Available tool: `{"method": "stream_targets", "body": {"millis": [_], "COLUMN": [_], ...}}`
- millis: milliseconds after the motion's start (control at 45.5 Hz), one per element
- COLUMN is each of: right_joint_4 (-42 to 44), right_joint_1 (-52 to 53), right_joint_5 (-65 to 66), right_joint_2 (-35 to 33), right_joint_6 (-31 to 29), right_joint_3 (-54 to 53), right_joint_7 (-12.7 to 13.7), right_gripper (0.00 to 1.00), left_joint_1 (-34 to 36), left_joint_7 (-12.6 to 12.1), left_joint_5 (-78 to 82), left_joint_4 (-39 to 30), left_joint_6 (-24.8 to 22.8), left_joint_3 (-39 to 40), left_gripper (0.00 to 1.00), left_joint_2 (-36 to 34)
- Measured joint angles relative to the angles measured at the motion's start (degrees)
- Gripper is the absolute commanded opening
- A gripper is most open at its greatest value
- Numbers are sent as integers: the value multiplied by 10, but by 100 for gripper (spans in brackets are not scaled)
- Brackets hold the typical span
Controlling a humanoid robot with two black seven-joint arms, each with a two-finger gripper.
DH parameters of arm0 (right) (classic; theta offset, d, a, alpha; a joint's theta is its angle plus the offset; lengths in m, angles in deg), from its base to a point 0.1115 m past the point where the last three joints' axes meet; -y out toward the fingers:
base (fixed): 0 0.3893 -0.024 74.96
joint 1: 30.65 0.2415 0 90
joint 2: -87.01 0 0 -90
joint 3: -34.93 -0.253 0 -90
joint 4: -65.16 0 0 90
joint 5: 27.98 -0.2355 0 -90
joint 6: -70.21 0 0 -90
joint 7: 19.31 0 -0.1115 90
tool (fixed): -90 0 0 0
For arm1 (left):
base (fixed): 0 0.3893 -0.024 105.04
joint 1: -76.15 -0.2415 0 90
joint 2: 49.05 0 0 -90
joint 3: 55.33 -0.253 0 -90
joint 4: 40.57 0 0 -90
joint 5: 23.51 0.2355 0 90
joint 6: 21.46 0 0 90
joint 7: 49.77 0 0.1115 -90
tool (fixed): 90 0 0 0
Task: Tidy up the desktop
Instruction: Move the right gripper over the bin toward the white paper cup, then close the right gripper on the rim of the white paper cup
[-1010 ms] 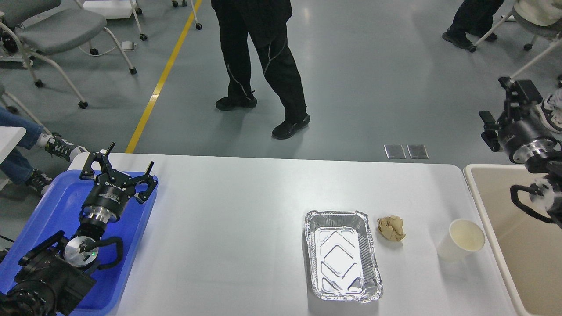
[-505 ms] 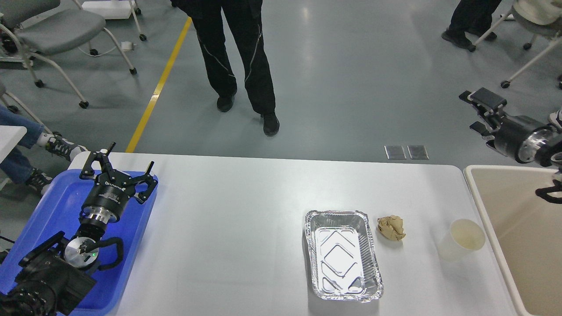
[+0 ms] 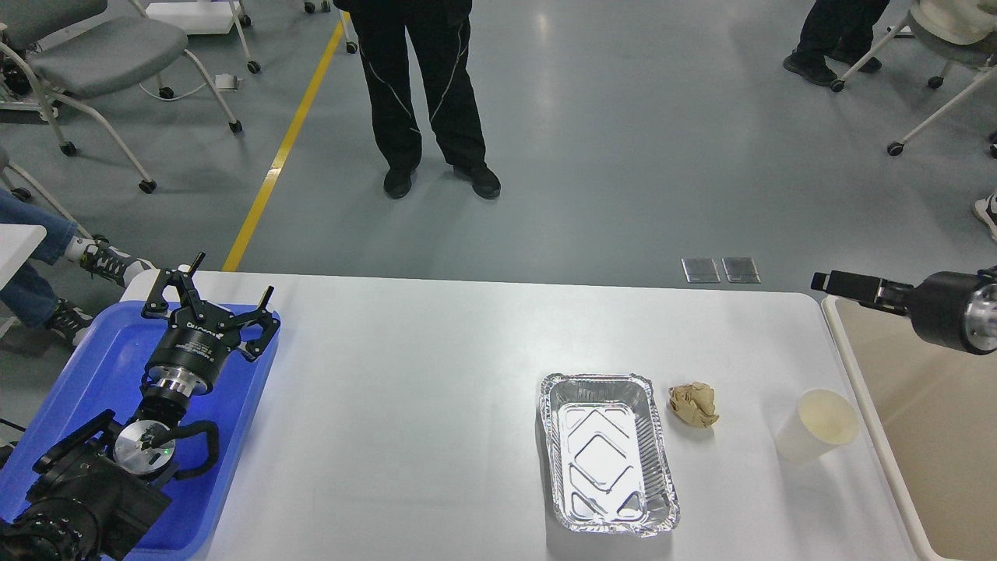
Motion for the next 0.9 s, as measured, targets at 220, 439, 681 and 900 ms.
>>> {"method": "stream_targets", "body": {"millis": [220,439,681,900], "right_joint_4": [-3,0,8,23], "right_joint_1": [-2,-26,-49,-68], "right_joint_5": [29,40,42,38], "right_joint_2": [-4,-2,9,29], "right_joint_6": [-13,-12,-6,2], "right_joint_3": [54,75,78,79], "right_joint_7": [0,0,-1,-2], "right_gripper": [100,100,98,98], "left_joint_1": [0,0,0,0], "left_joint_7": [0,0,0,0], "left_joint_5": [0,0,0,0], "left_joint_4": [0,0,0,0], "left_joint_6": [0,0,0,0], "left_joint_3": [0,0,0,0], "left_gripper": [100,100,100,100], "left_joint_2": [0,0,0,0]}}
